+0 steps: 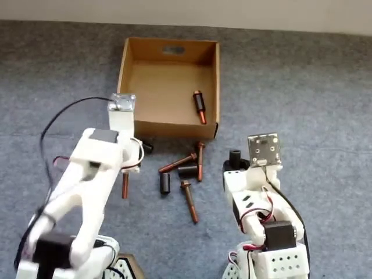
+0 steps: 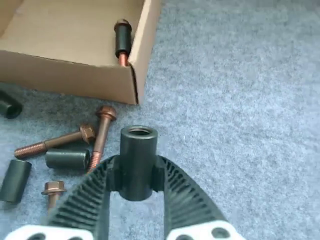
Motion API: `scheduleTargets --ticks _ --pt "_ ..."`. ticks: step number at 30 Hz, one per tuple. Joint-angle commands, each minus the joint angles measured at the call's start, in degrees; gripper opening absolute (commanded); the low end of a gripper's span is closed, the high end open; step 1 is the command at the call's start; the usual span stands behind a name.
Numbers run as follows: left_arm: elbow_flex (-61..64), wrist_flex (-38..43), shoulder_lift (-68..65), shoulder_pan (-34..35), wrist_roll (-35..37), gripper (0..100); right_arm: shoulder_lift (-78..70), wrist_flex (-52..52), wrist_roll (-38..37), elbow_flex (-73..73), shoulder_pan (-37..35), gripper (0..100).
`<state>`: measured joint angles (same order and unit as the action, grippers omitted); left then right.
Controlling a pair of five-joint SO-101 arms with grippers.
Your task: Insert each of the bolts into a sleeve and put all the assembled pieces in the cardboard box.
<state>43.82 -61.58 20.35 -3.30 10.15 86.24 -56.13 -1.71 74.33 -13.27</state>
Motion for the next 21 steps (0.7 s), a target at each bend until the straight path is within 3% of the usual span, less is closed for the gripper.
scheduleTargets --ticks 1,9,14,17,21 --pt "0.22 -0.09 16.84 -1.10 0.35 1 0.48 1.27 0.53 -6.29 -6.29 0.5" --pt "0.22 0.26 40.22 -1.10 0.53 1 0.22 12.00 4.04 -7.69 -13.67 0.5" --pt "0.66 7.74 48.57 -1.19 10.37 1 0.13 20.62 6.15 -6.55 -17.36 0.5" --pt "0.66 12.66 49.19 -5.14 16.70 1 0.13 28.00 6.07 -4.35 -18.51 0.9" --pt "0.75 18.73 49.10 -12.79 17.14 1 0.22 35.03 6.07 -0.75 -18.42 0.9"
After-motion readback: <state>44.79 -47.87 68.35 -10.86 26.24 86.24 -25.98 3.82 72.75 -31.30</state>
